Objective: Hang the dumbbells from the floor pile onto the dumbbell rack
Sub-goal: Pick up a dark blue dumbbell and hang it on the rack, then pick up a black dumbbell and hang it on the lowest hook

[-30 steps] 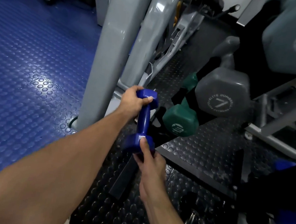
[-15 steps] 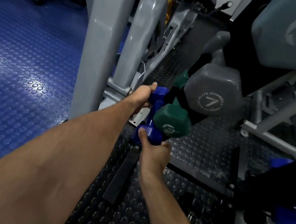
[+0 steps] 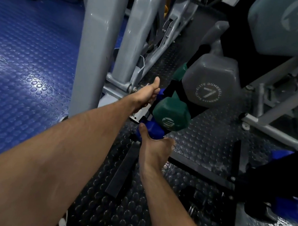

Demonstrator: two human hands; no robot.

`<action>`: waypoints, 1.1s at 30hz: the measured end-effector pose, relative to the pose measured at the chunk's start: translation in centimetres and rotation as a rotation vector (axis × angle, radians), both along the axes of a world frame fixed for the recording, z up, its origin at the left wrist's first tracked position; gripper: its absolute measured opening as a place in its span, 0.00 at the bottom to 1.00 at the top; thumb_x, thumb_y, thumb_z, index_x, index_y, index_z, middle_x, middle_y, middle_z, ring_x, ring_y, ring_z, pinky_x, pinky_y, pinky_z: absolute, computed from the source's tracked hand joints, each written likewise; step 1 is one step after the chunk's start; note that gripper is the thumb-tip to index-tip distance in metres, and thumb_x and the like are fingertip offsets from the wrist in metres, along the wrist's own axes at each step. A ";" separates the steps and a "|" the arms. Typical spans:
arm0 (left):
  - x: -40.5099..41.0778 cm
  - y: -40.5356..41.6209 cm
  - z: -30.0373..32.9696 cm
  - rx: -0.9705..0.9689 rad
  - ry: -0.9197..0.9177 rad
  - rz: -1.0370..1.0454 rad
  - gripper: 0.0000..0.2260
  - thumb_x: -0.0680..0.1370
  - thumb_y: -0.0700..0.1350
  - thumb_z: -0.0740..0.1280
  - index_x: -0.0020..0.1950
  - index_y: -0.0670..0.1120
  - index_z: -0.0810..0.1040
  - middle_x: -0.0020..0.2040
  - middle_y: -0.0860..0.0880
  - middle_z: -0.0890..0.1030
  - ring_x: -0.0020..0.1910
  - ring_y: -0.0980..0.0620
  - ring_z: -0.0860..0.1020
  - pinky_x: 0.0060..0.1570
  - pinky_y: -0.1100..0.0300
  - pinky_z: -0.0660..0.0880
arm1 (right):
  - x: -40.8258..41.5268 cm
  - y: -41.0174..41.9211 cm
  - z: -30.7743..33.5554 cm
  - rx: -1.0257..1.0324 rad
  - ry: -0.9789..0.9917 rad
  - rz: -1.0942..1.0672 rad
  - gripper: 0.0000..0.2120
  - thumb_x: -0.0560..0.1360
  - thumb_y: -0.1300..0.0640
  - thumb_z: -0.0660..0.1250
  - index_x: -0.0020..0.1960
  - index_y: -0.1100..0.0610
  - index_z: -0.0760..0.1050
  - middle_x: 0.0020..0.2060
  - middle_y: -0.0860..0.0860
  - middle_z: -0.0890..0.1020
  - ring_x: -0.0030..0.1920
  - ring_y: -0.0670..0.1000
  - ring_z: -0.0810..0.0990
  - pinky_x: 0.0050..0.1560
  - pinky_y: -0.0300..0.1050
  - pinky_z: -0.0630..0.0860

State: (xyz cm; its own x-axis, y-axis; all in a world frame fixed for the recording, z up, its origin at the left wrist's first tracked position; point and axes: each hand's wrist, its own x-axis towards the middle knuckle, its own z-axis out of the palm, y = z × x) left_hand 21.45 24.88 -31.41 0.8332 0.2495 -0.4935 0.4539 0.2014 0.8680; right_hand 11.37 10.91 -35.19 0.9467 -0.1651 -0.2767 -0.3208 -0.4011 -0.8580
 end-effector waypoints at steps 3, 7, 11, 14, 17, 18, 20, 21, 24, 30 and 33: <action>-0.7 0.0 -0.8 0.014 -0.036 0.055 0.36 0.83 0.67 0.50 0.75 0.40 0.71 0.72 0.41 0.76 0.73 0.41 0.72 0.75 0.48 0.63 | 0.0 -1.0 0.3 0.018 -0.002 0.099 0.37 0.63 0.31 0.78 0.57 0.53 0.67 0.48 0.48 0.81 0.45 0.50 0.83 0.43 0.46 0.77; -4.1 -0.9 -3.4 -0.001 -0.079 0.172 0.43 0.75 0.76 0.52 0.77 0.45 0.70 0.76 0.40 0.72 0.75 0.38 0.69 0.78 0.37 0.58 | -0.6 -5.5 0.4 -0.050 -0.019 0.316 0.33 0.67 0.34 0.78 0.62 0.48 0.69 0.54 0.44 0.80 0.53 0.46 0.80 0.49 0.44 0.76; -8.0 -3.7 -9.7 -0.013 0.036 0.475 0.47 0.65 0.84 0.54 0.64 0.49 0.81 0.62 0.44 0.83 0.62 0.43 0.80 0.69 0.38 0.72 | 0.2 -12.8 -2.0 -0.283 0.087 0.397 0.32 0.73 0.36 0.74 0.70 0.52 0.71 0.60 0.48 0.79 0.53 0.48 0.80 0.47 0.44 0.74; -11.4 -9.6 -9.1 0.004 0.131 0.644 0.37 0.75 0.73 0.53 0.63 0.44 0.80 0.63 0.40 0.81 0.64 0.39 0.78 0.71 0.47 0.69 | 1.4 -18.5 -3.9 -0.497 0.167 0.449 0.25 0.75 0.39 0.72 0.65 0.52 0.75 0.60 0.50 0.79 0.51 0.49 0.79 0.47 0.43 0.75; -15.0 -16.2 -9.8 -0.014 0.210 0.767 0.27 0.86 0.59 0.52 0.76 0.41 0.70 0.73 0.39 0.73 0.72 0.39 0.71 0.67 0.54 0.64 | 2.6 -23.1 -5.3 -0.637 0.213 0.535 0.24 0.76 0.40 0.71 0.66 0.52 0.75 0.62 0.54 0.76 0.58 0.56 0.79 0.57 0.46 0.76; -16.0 -18.3 -10.5 -0.030 0.260 0.769 0.27 0.86 0.59 0.52 0.77 0.41 0.68 0.74 0.40 0.72 0.72 0.39 0.71 0.68 0.53 0.65 | 3.2 -24.3 -5.7 -0.673 0.231 0.563 0.24 0.76 0.41 0.71 0.67 0.52 0.75 0.63 0.55 0.75 0.61 0.57 0.78 0.61 0.47 0.75; -17.7 -21.9 -11.9 -0.076 0.378 0.704 0.29 0.85 0.60 0.54 0.79 0.42 0.65 0.76 0.40 0.71 0.73 0.39 0.71 0.72 0.46 0.67 | 4.1 -26.1 -6.5 -0.734 0.287 0.630 0.25 0.76 0.40 0.70 0.69 0.49 0.74 0.65 0.54 0.73 0.65 0.58 0.75 0.64 0.50 0.74; -18.4 -23.6 -12.4 -0.095 0.435 0.646 0.29 0.85 0.61 0.55 0.79 0.42 0.65 0.76 0.40 0.71 0.73 0.38 0.71 0.72 0.43 0.68 | 4.5 -26.7 -6.8 -0.752 0.313 0.662 0.26 0.75 0.39 0.70 0.69 0.48 0.73 0.65 0.54 0.73 0.65 0.58 0.74 0.64 0.51 0.74; -20.2 -28.0 -13.6 -0.168 0.518 0.468 0.32 0.82 0.64 0.59 0.79 0.44 0.65 0.75 0.41 0.71 0.72 0.39 0.72 0.72 0.42 0.68 | 5.8 -27.6 -7.5 -0.764 0.345 0.730 0.28 0.75 0.39 0.71 0.71 0.48 0.73 0.64 0.54 0.73 0.65 0.58 0.75 0.66 0.53 0.74; -21.4 -32.3 -16.4 -0.285 0.620 0.266 0.39 0.74 0.60 0.75 0.77 0.44 0.66 0.69 0.44 0.76 0.65 0.43 0.77 0.66 0.50 0.74 | 7.2 -27.5 -8.7 -0.754 0.385 0.812 0.30 0.75 0.39 0.72 0.73 0.48 0.72 0.66 0.56 0.75 0.63 0.57 0.78 0.67 0.51 0.74; -21.6 -33.8 -17.7 -0.382 0.721 0.249 0.42 0.63 0.62 0.81 0.70 0.42 0.74 0.60 0.45 0.81 0.58 0.43 0.80 0.63 0.51 0.76 | 7.4 -27.2 -9.7 -0.719 0.418 0.797 0.30 0.75 0.38 0.72 0.73 0.49 0.74 0.67 0.56 0.78 0.66 0.56 0.77 0.68 0.48 0.72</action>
